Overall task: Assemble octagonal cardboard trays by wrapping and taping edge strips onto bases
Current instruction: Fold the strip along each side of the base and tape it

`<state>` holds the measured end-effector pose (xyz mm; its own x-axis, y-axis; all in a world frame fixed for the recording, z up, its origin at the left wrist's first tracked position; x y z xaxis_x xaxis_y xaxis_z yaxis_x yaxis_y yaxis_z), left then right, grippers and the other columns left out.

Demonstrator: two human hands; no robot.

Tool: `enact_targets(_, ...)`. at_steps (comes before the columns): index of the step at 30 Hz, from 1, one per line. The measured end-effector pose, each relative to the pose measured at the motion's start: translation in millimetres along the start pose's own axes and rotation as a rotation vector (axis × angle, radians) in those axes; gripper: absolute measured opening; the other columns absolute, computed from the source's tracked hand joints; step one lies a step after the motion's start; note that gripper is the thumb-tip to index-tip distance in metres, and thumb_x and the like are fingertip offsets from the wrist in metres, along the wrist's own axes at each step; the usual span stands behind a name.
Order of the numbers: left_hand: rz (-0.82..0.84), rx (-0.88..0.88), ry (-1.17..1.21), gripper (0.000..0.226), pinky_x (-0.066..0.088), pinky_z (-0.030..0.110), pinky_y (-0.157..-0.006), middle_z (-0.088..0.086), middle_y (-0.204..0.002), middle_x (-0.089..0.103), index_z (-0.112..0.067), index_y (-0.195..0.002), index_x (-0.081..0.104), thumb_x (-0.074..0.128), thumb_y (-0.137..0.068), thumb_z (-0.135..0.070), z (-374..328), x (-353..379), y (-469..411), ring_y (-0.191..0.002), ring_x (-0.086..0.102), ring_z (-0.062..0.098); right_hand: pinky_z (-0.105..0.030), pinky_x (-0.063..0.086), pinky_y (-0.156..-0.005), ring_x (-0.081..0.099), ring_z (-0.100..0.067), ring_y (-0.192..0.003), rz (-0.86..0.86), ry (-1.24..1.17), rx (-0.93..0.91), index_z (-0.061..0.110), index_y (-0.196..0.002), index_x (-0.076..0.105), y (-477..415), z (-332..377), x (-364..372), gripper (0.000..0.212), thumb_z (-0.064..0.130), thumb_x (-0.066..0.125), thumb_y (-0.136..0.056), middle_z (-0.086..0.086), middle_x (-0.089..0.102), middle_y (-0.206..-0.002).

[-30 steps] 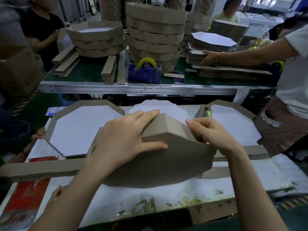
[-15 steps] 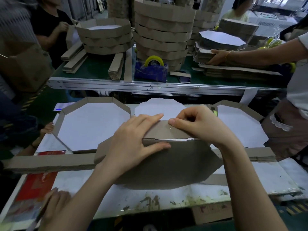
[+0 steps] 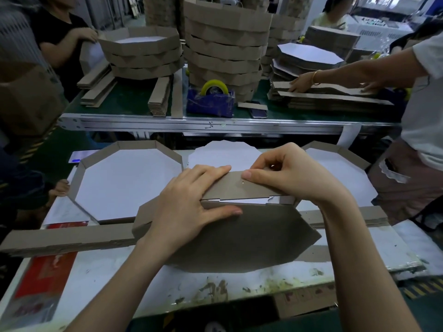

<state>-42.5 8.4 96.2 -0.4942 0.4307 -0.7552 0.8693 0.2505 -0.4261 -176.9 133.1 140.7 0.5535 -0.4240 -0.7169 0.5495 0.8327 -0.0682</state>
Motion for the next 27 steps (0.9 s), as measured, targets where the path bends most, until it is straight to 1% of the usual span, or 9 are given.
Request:
enact_targets(2, -0.007, -0.004, 0.004, 0.076, 0.041, 0.025, -0.084, -0.010, -0.126, 0.056, -0.033, -0.137, 0.052, 0.046, -0.074, -0.076, 0.2, -1.5, 0.4, -0.109, 0.047, 0.007, -0.028, 0.057, -0.065, 0.068, -0.011, -0.073, 0.033, 0.026, -0.005, 0.023, -0.088, 0.078, -1.2, -0.9, 1.8, 0.023, 0.045, 0.069, -0.086, 0.009, 0.073, -0.077)
enact_targets(5, -0.058, -0.014, 0.036, 0.074, 0.042, 0.026, -0.083, -0.011, -0.117, 0.059, -0.030, -0.131, 0.059, 0.050, -0.072, -0.073, 3.4, -7.3, 3.1, -0.104, 0.046, 0.004, -0.016, 0.048, -0.063, 0.064, -0.003, -0.070, 0.164, 0.030, 0.013, 0.027, -0.095, 0.077, 2.0, -8.7, 8.8, 0.021, 0.043, 0.064, -0.091, 0.015, 0.071, -0.076)
enact_targets(8, -0.096, -0.037, 0.068, 0.073, 0.042, 0.025, -0.085, -0.018, -0.113, 0.052, -0.028, -0.128, 0.062, 0.053, -0.070, -0.073, 6.7, -11.7, 6.3, -0.104, 0.047, 0.004, -0.029, 0.043, -0.060, 0.058, -0.020, -0.067, 0.157, -0.158, 0.087, 0.014, -0.089, 0.077, 5.9, -22.6, 10.1, 0.038, 0.048, 0.060, -0.088, -0.013, 0.068, -0.077)
enact_targets(11, -0.088, -0.056, 0.060, 0.074, 0.041, 0.023, -0.084, -0.015, -0.114, 0.056, -0.029, -0.128, 0.062, 0.051, -0.070, -0.075, 8.5, -11.4, 7.4, -0.103, 0.047, 0.003, -0.030, 0.039, -0.058, 0.050, -0.025, -0.066, 0.103, -0.211, 0.072, 0.008, -0.086, 0.074, 5.4, -26.0, 12.3, 0.050, 0.055, 0.060, -0.083, -0.032, 0.058, -0.080)
enact_targets(14, -0.070, -0.088, 0.057, 0.074, 0.043, 0.026, -0.086, -0.018, -0.116, 0.054, -0.033, -0.129, 0.060, 0.049, -0.070, -0.077, 13.5, -11.1, 6.7, -0.106, 0.048, 0.004, -0.022, 0.037, -0.053, 0.048, -0.019, -0.063, 0.082, -0.202, 0.059, 0.015, -0.083, 0.075, 1.6, -22.7, 15.3, 0.044, 0.056, 0.060, -0.082, -0.024, 0.057, -0.073)
enact_targets(18, -0.063, -0.082, 0.104, 0.058, 0.045, 0.031, -0.092, -0.026, -0.119, 0.047, -0.051, -0.124, 0.052, 0.048, -0.071, -0.075, 14.7, -11.4, 4.2, -0.111, 0.045, 0.001, -0.029, 0.041, -0.060, 0.052, -0.020, -0.065, 0.096, -0.151, 0.034, 0.018, -0.085, 0.075, -3.9, -19.8, 13.5, 0.043, 0.058, 0.058, -0.082, -0.022, 0.063, -0.080)
enact_targets(20, -0.077, -0.054, 0.132, 0.050, 0.046, 0.035, -0.093, -0.026, -0.121, 0.049, -0.055, -0.121, 0.052, 0.050, -0.074, -0.072, 11.9, -12.6, 4.1, -0.112, 0.047, 0.003, -0.029, 0.045, -0.060, 0.057, -0.024, -0.067, 0.094, -0.125, 0.002, 0.022, -0.085, 0.076, -3.3, -19.3, 9.5, 0.041, 0.058, 0.057, -0.084, -0.014, 0.067, -0.081)
enact_targets(23, -0.058, -0.017, 0.139, 0.045, 0.046, 0.040, -0.094, -0.019, -0.128, 0.054, -0.053, -0.121, 0.052, 0.050, -0.078, -0.068, 8.5, -12.1, 2.8, -0.116, 0.048, 0.008, -0.022, 0.044, -0.059, 0.056, -0.016, -0.064, 0.073, -0.137, -0.017, 0.027, -0.085, 0.076, -1.9, -21.9, 7.0, 0.035, 0.057, 0.058, -0.085, -0.007, 0.068, -0.077)
enact_targets(27, 0.008, 0.064, 0.030, 0.043, 0.043, 0.043, -0.097, -0.012, -0.133, 0.057, -0.048, -0.124, 0.058, 0.046, -0.085, -0.062, -0.5, -9.2, -1.9, -0.123, 0.048, 0.015, -0.035, 0.047, -0.069, 0.060, -0.030, -0.073, 0.062, -0.188, 0.042, 0.025, -0.087, 0.077, -4.5, -31.5, 9.6, 0.043, 0.062, 0.059, -0.078, -0.016, 0.069, -0.087)
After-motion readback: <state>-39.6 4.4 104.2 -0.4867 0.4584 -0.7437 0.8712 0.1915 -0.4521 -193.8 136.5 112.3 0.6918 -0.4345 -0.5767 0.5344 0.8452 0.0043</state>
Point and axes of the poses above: each hand's wrist, its own y-axis away from the middle knuckle, its own x-axis out of the palm, z = x × y, the point moved 6 cm from there along -y, towards the middle knuckle
